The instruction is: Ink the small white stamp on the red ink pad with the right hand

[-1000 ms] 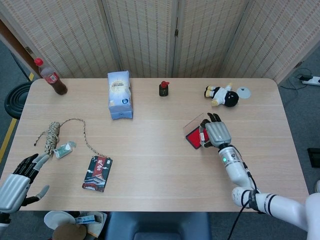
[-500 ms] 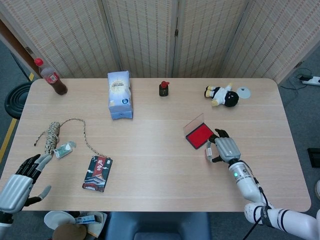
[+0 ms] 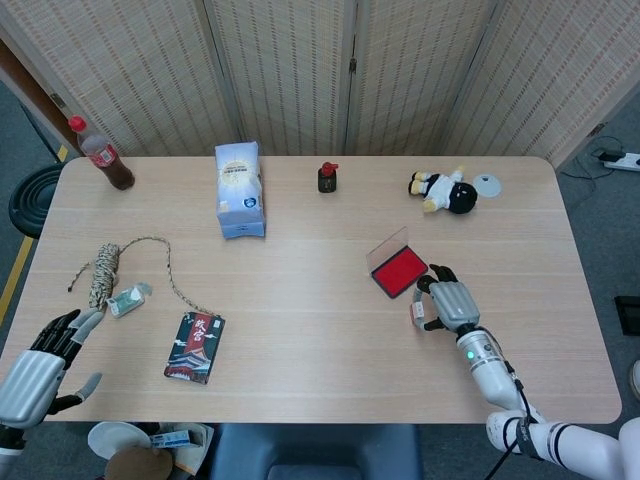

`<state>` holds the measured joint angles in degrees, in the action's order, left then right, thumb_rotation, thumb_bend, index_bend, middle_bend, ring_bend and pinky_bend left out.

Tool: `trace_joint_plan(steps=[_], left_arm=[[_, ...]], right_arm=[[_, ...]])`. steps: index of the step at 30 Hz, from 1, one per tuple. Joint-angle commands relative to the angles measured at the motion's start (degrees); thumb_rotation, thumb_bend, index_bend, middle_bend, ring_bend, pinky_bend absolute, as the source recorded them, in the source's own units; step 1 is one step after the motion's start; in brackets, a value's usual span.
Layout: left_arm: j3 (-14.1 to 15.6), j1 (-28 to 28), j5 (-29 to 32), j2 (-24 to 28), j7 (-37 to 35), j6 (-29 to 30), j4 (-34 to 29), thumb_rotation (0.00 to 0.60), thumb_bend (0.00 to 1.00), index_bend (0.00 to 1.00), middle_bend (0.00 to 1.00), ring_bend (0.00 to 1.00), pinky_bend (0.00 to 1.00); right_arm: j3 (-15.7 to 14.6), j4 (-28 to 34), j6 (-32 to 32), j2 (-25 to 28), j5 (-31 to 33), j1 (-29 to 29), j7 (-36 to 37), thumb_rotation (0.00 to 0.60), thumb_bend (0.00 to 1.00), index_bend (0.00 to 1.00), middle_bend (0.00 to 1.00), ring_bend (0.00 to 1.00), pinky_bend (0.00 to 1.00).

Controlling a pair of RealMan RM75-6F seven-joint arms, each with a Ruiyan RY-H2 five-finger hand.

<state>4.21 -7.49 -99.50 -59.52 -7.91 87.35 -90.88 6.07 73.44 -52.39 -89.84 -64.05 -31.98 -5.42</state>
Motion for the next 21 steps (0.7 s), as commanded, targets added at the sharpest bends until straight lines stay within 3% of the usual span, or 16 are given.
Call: trace_joint_plan(steps=[1, 18, 21], left_arm=[[0.01, 0.02, -0.04, -0.02, 0.08, 0.04, -0.04, 0.6, 0.34, 0.0, 0.0, 0.0, 0.1], [-0.06, 0.01, 0.14, -0.13, 0.43, -0.08, -0.14, 0.6, 0.34, 0.0, 0.0, 0.0, 0.1], [-0.1, 0.02, 0.27, -0.15, 0.54, -0.14, -0.13, 0.6, 0.34, 0.0, 0.0, 0.0, 0.1]], right_arm=[[0.02, -0.73, 0.32, -0.41, -0.04, 0.14, 0.22, 0.6, 0.27, 0.71, 0.26, 0.04, 0.0], [0.48, -2.53, 2.16, -0.89, 0.49, 0.63, 0.27, 0.6, 0.27, 0.71, 0.23, 0.04, 0.0], [0.48, -2.43, 3.4, -0.54, 0.9, 0.49, 0.47, 0.6, 0.26, 0.65, 0.2, 0.04, 0.0]])
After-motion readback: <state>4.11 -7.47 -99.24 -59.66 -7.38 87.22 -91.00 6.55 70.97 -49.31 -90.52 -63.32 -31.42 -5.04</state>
